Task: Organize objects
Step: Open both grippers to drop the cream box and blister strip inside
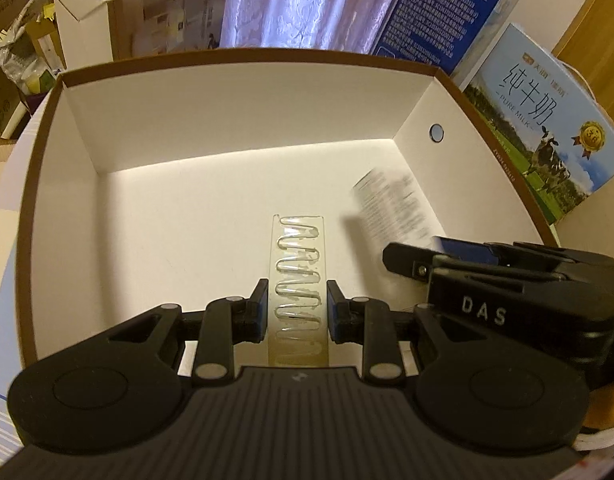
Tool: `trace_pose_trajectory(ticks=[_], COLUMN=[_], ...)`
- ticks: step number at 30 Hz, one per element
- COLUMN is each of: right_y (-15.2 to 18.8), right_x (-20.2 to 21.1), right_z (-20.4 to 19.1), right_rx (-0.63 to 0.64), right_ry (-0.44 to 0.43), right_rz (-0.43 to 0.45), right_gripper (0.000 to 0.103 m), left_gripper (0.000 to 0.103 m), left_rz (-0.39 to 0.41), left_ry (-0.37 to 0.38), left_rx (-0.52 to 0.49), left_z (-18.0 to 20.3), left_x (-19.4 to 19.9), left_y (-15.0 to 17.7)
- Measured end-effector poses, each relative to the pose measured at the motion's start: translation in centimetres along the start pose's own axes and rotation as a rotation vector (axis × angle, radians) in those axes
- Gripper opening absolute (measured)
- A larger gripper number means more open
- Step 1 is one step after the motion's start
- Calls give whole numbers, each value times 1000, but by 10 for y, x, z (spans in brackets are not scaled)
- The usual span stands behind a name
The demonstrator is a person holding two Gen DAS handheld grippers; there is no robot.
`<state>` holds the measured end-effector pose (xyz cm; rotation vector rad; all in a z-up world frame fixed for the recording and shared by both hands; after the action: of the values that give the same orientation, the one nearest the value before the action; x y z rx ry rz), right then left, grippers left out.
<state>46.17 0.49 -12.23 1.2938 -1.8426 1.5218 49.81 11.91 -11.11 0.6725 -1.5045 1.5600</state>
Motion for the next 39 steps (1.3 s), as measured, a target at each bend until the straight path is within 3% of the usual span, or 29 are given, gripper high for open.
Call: trace_pose_trajectory(ticks=[11,14,17,30,39], right_y=[-5,-6,-5,25,73], right_x=[18,26,37,117,170], right_z=[13,14,15,7,4], right_rx=[-62,-73,-82,-166,-282], right_ry=[-4,0,12,-39,-80], right_rz=[45,60,85,187,209], right_gripper=[35,35,36,36,36], left_gripper=[24,49,64,95,101], left_rz=[4,37,61,182,214], left_ry=[31,62,57,13,6], left_rx=[-11,-21,-36,-98,-144], left_z=[6,11,13,5,14], left_x=[-4,3,11,83,129], left_y=[-3,-6,-9,13,55])
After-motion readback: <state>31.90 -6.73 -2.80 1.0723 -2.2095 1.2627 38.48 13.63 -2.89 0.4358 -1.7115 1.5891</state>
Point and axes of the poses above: each gripper's, at about its wrist camera, not at the fingertips, and x roughly against the way its jaws point, z to its right, y to its underside, the point moved 3 cm from there along -x, roughly the way its jaws point, and after that the axes turned 11 degrees about -x, right-handed, at the moved point
